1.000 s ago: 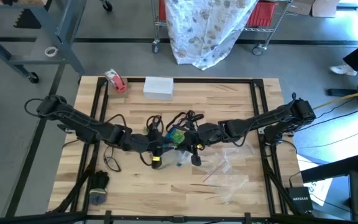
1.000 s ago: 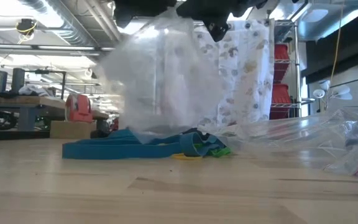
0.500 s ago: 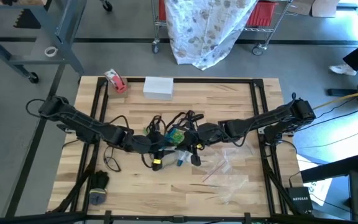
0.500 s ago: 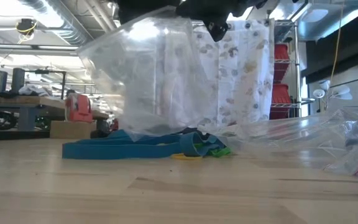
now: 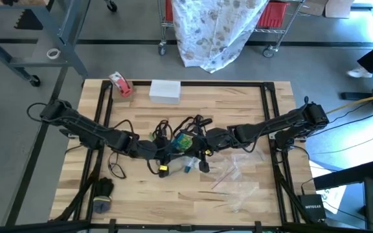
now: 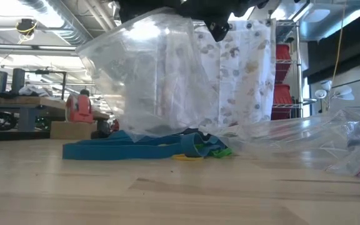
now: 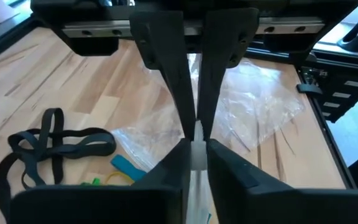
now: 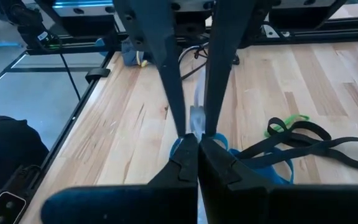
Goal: Sort rubber bands
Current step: Open the transparent zip bag
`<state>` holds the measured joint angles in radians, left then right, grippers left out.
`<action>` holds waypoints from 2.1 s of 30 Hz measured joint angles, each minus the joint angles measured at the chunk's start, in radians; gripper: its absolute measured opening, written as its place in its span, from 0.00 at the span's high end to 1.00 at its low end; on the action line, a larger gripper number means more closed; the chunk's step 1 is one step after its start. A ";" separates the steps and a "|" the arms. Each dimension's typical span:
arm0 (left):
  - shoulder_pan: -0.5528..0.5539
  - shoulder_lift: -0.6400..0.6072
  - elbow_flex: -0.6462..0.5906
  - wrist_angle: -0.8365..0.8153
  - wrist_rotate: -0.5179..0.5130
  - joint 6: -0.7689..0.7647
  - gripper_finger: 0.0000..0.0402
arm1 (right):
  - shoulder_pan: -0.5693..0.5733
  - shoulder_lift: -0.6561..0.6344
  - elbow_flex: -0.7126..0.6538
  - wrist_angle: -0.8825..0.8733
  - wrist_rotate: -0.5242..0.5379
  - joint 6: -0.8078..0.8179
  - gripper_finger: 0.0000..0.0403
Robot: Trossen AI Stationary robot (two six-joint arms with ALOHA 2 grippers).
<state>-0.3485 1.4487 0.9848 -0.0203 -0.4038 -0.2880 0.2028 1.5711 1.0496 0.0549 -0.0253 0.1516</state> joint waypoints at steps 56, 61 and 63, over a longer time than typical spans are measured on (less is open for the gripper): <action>-0.029 0.000 0.000 -0.041 -0.002 -0.080 0.94 | 0.000 0.016 0.001 0.066 0.007 -0.057 0.82; -0.028 0.000 0.000 -0.044 -0.005 -0.094 0.94 | 0.001 0.018 0.001 0.061 0.020 -0.089 0.98; -0.027 0.000 0.000 -0.047 -0.010 -0.100 0.94 | 0.002 0.018 0.001 0.052 0.048 -0.098 0.98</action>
<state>-0.3760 1.4483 0.9848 -0.0676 -0.4133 -0.3880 0.2045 1.5890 1.0504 0.1064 0.0223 0.0538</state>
